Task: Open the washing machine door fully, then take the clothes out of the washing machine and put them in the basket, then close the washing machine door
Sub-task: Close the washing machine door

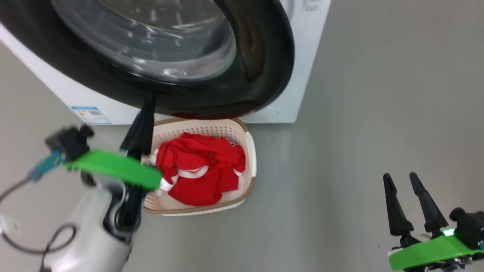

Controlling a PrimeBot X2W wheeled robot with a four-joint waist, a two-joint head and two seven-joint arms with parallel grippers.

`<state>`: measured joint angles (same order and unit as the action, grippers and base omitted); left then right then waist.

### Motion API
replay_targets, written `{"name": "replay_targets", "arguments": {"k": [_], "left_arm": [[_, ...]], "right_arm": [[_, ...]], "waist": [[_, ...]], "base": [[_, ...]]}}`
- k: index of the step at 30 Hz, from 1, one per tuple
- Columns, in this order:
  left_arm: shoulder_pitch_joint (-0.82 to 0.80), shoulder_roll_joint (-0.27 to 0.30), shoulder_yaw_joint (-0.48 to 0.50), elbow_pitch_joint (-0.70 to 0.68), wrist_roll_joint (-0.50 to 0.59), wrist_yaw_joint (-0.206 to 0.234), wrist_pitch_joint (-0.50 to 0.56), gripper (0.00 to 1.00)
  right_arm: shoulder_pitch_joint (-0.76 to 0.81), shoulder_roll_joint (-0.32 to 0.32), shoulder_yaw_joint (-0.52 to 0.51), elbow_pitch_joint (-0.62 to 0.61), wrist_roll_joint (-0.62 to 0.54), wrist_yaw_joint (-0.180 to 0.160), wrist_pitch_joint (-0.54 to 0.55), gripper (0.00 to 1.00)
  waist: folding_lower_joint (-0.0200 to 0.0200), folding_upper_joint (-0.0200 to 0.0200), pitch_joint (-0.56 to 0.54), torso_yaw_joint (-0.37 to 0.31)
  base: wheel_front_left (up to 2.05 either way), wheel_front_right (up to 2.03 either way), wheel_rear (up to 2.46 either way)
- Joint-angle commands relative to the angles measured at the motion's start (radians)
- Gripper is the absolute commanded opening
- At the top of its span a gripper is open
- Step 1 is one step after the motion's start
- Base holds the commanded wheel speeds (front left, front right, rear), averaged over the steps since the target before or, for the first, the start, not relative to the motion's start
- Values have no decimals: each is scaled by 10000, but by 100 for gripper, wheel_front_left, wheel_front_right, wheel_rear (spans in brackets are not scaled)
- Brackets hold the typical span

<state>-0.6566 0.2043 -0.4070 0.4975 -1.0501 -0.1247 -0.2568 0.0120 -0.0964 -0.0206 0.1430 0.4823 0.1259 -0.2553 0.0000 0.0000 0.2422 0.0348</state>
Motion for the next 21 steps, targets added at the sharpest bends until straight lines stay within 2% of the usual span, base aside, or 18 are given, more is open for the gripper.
{"name": "replay_targets", "arguments": {"k": [1, 4, 6, 18, 21], "left_arm": [[207, 248, 483, -248, 172, -60, -49, 0], [990, 228, 754, -226, 555, -60, -49, 0], [1459, 206, 971, -242, 744, -60, -49, 11], [3915, 224, 2238, -557, 2505, -60, -49, 51], [4407, 227, 2521, -686, 3100, -60, -49, 78]], "right_arm": [[97, -195, 166, -213, -107, 48, -65, 100], [260, -240, 170, -219, -106, 48, -65, 100], [348, -264, 163, -213, -99, 48, -65, 100], [968, -437, 168, -165, -67, 48, -65, 100], [1104, -476, 155, -161, -63, 48, -65, 100]], "waist": [[0, 0, -397, 350], [0, 0, -604, 469], [0, 0, -730, 530], [0, 0, -1504, 704], [0, 0, -1661, 709]], "base": [[0, 0, 0], [0, 0, 0], [0, 0, 0], [0, 0, 0], [0, 0, 0]]}}
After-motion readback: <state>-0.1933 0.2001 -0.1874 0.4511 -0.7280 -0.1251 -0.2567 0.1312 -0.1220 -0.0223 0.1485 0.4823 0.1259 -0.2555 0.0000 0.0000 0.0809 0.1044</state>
